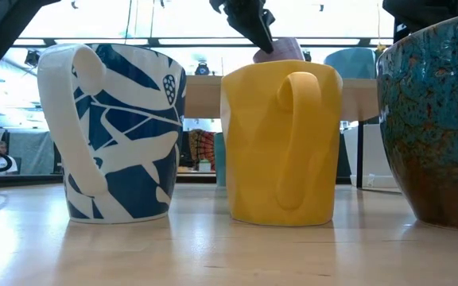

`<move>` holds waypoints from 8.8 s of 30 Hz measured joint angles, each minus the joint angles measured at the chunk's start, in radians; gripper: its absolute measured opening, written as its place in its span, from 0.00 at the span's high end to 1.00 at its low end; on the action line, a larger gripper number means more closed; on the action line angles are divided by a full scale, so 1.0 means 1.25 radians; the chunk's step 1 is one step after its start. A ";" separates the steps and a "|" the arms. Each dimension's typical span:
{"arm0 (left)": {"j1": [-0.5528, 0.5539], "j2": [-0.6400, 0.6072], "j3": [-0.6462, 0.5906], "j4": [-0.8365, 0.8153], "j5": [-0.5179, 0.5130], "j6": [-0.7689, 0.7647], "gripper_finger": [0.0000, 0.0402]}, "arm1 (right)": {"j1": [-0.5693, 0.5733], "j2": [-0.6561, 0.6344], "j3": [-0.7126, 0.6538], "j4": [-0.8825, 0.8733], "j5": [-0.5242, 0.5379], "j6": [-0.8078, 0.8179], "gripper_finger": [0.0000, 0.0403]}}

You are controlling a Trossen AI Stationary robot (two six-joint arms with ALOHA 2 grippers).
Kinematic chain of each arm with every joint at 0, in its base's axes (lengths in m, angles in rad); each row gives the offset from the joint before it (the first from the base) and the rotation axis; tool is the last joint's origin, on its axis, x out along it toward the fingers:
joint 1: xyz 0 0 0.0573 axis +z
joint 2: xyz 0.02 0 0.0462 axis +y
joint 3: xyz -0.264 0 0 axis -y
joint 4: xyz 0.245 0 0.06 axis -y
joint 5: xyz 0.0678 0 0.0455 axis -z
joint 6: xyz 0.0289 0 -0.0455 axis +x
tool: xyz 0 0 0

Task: Place coffee mugs
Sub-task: Put the purple mug on the shelf, then put the blue mug on the shelf

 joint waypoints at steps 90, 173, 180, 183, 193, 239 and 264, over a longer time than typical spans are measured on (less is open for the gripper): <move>0.131 -0.285 -0.773 0.864 0.194 -0.156 0.47 | -0.084 0.584 0.474 -0.555 0.329 0.485 0.38; 0.078 -0.288 -0.771 0.774 0.110 -0.173 0.47 | -0.135 0.795 0.667 -0.720 0.302 0.523 0.41; 0.078 -0.288 -0.771 0.772 0.082 -0.177 0.47 | -0.153 0.792 0.667 -0.720 0.272 0.510 0.41; 0.083 -0.288 -0.771 0.780 0.072 -0.177 0.47 | -0.140 0.770 0.669 -0.724 0.244 0.515 0.41; 0.139 -0.285 -0.771 0.832 0.168 -0.157 0.47 | -0.082 0.710 0.822 -0.938 0.240 0.503 0.41; 0.148 -0.324 -0.771 0.833 0.131 -0.160 0.47 | -0.285 0.559 0.892 -1.163 0.054 0.452 0.41; 0.273 -0.250 -0.607 0.491 0.103 -0.193 0.60 | 0.053 0.539 0.768 -1.009 0.278 0.564 0.41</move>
